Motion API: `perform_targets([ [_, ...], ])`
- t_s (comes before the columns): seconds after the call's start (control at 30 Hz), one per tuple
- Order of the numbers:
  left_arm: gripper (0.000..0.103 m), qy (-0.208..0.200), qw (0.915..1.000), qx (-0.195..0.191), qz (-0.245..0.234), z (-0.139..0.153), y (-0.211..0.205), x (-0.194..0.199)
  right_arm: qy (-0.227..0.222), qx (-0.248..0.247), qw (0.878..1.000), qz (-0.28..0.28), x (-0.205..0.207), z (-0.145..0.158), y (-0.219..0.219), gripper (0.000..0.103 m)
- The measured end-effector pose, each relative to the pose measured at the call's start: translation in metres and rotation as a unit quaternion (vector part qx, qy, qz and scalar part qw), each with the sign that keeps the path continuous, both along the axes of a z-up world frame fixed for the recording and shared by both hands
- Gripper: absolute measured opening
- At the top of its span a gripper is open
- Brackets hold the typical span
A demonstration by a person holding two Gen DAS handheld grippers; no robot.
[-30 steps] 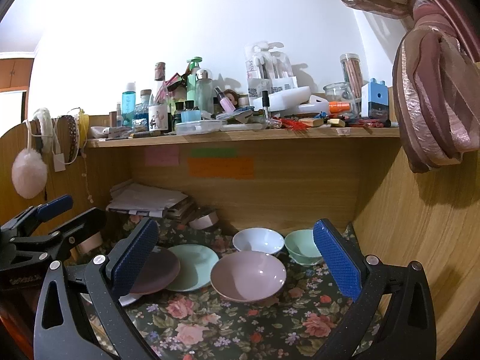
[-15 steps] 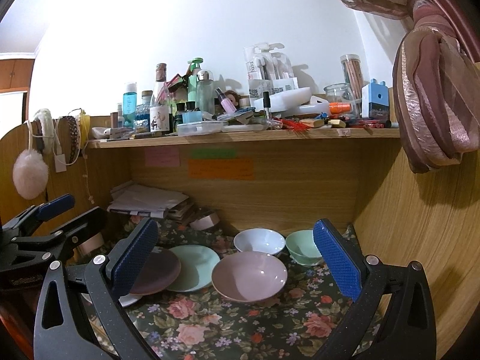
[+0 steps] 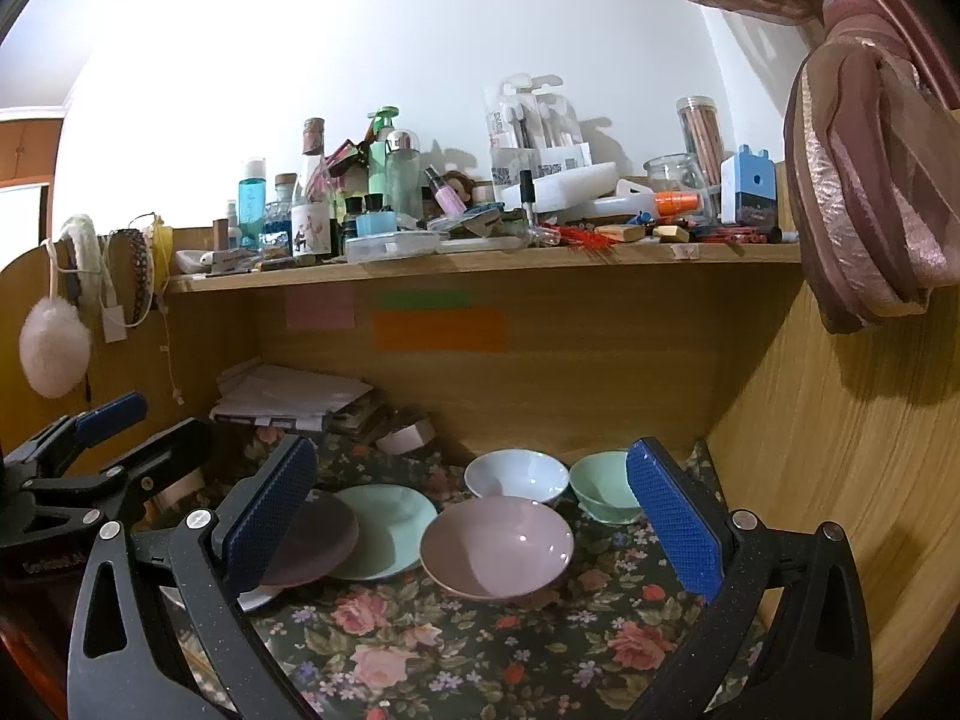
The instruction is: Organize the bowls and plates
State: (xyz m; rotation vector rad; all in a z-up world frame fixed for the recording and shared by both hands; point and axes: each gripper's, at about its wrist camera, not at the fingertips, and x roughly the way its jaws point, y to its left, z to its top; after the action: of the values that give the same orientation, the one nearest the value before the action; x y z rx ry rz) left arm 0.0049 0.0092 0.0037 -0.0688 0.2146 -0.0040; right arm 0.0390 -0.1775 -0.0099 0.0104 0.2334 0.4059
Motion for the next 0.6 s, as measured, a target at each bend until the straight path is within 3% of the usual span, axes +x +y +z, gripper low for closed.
perform_targets([
  [0.3, 0.103, 0.027, 0.9994, -0.011, 0.018, -0.018, 0.016, 0.012, 0.03, -0.007, 0.999, 0.021, 0.019, -0.017, 0.014, 0.103],
  [0.6, 0.103, 0.098, 0.9929, -0.021, 0.065, -0.059, 0.06, 0.04, 0.07, -0.029, 0.995, 0.071, 0.05, -0.05, 0.054, 0.103],
])
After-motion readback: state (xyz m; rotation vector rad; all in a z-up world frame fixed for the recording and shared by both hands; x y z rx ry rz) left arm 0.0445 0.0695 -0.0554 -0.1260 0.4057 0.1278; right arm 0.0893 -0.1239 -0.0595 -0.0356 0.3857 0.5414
